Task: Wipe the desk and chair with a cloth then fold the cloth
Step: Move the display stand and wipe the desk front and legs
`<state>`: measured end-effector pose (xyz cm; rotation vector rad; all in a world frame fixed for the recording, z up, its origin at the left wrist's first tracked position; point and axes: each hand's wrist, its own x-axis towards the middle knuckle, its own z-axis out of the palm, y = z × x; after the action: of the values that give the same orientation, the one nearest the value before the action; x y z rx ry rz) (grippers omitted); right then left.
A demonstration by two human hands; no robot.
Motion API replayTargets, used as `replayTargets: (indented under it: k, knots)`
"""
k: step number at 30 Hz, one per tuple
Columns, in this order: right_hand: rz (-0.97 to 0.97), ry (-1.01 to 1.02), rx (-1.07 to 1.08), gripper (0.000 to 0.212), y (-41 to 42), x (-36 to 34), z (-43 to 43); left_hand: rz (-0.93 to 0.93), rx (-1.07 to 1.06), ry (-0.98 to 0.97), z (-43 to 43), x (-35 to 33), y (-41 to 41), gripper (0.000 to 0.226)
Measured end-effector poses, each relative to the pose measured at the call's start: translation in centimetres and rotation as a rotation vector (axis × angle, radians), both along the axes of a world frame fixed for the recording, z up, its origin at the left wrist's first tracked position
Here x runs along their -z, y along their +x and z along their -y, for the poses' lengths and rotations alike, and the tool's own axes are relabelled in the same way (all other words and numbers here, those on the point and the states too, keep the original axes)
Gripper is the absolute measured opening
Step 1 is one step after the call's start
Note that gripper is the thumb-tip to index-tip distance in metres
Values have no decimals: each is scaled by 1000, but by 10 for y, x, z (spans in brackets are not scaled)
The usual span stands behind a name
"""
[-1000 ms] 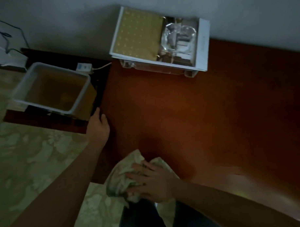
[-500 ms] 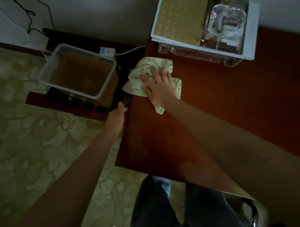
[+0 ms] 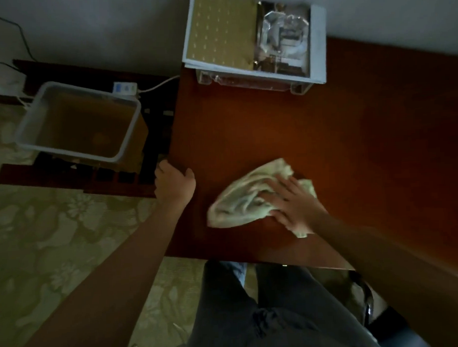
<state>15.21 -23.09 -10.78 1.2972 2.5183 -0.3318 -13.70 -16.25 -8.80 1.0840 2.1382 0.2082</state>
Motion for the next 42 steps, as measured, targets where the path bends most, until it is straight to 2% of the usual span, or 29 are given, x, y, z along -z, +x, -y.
replayTargets:
  k: [3, 5, 8, 12, 16, 18, 20, 22, 23, 25, 27, 28, 31, 34, 36, 39, 42]
  knots:
    - [67, 3, 395, 67, 38, -12, -6, -117, 86, 23, -9, -5, 9, 67]
    - [99, 33, 562, 63, 50, -15, -13, -169, 175, 46, -17, -9, 20, 66]
    - [74, 27, 697, 58, 48, -15, -30, -250, 335, 2, -28, -12, 36, 66]
    - [-7, -52, 757, 58, 45, -17, -46, -287, 383, -95, -41, -15, 50, 69]
    - [4, -135, 692, 60, 60, -18, -58, -309, 353, -165, -57, -22, 58, 70]
    - [-11, -152, 628, 67, 69, -15, -64, -277, 284, -184, -67, -23, 62, 69]
    - [-58, -185, 576, 80, 78, -14, -75, -179, 124, -147, -85, -26, 65, 64]
    - [-254, -187, 619, 79, 87, -22, -90, -16, -108, -43, -108, -33, 66, 59]
    - [-424, -168, 714, 66, 91, -29, -100, 47, -208, 19, -121, -38, 65, 56]
    - [-734, -162, 1070, 34, 99, -47, -125, 104, -329, 112, -145, -48, 63, 52]
    - [-862, -126, 1357, 29, 110, -56, -163, 141, -397, 157, -168, -61, 65, 50]
    - [-933, -141, 1433, 30, 114, -60, -184, 162, -434, 181, -180, -65, 67, 49]
    - [-1212, -390, 1493, 32, 106, -74, -239, 251, -543, 209, -207, -76, 75, 44]
    - [-1482, -681, 1504, 32, 88, -81, -263, 302, -462, 170, -219, -73, 74, 51]
    - [-1557, -713, 1555, 38, 79, -74, -270, 343, -420, 142, -222, -69, 67, 51]
    - [-1488, -660, 1644, 44, 71, -64, -274, 476, -445, 139, -226, -60, 56, 51]
    - [-1505, -648, 1671, 42, 66, -57, -271, 660, -493, 122, -228, -56, 51, 50]
